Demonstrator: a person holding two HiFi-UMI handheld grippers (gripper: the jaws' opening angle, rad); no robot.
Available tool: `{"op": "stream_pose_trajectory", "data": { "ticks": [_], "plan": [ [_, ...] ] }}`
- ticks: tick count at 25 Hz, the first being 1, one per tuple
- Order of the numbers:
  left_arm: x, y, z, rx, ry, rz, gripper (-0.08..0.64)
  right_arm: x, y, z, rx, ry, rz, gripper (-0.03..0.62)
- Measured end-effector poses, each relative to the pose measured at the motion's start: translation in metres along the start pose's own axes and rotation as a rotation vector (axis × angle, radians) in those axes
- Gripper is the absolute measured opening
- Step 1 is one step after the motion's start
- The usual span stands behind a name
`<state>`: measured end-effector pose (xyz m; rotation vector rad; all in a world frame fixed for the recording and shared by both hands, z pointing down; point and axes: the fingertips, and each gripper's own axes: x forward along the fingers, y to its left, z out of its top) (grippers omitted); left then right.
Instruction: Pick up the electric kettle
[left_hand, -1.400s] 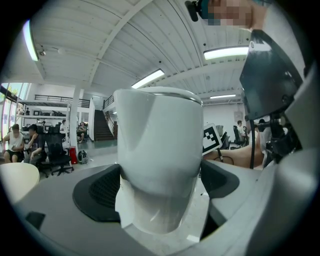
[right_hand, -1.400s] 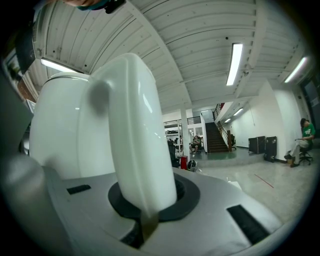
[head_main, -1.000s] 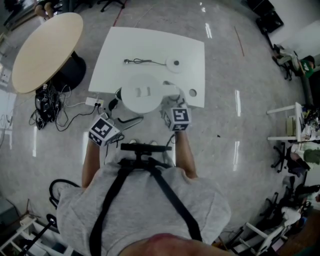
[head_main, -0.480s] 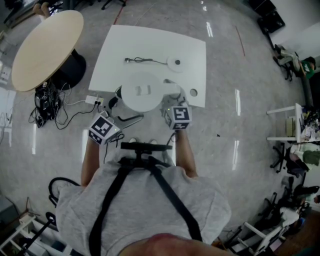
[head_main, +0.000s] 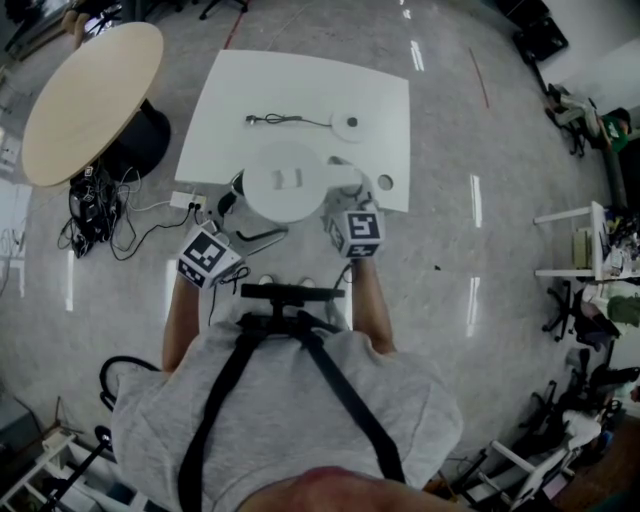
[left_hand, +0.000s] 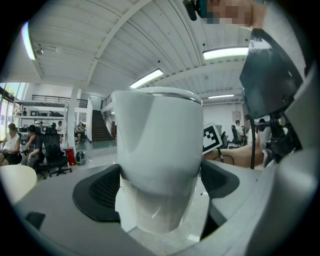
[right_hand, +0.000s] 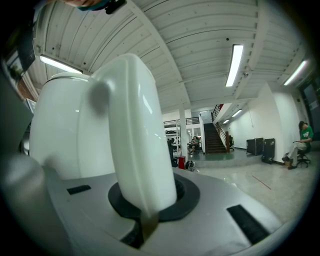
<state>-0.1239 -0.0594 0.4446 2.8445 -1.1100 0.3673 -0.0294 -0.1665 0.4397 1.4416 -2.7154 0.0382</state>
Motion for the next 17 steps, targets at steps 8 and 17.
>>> {"op": "stream_pose_trajectory", "data": {
  "ticks": [8, 17],
  "plan": [
    [0.0048, -0.0052, 0.0007, 0.002, 0.002, -0.003, 0.509, -0.0046, -0.0040, -0.0006, 0.009, 0.003, 0.003, 0.008],
    [0.0050, -0.0087, -0.0010, -0.001, 0.008, 0.003, 0.511, -0.0070, -0.0053, -0.0010, 0.000, 0.003, 0.004, 0.008]
  ]
}}
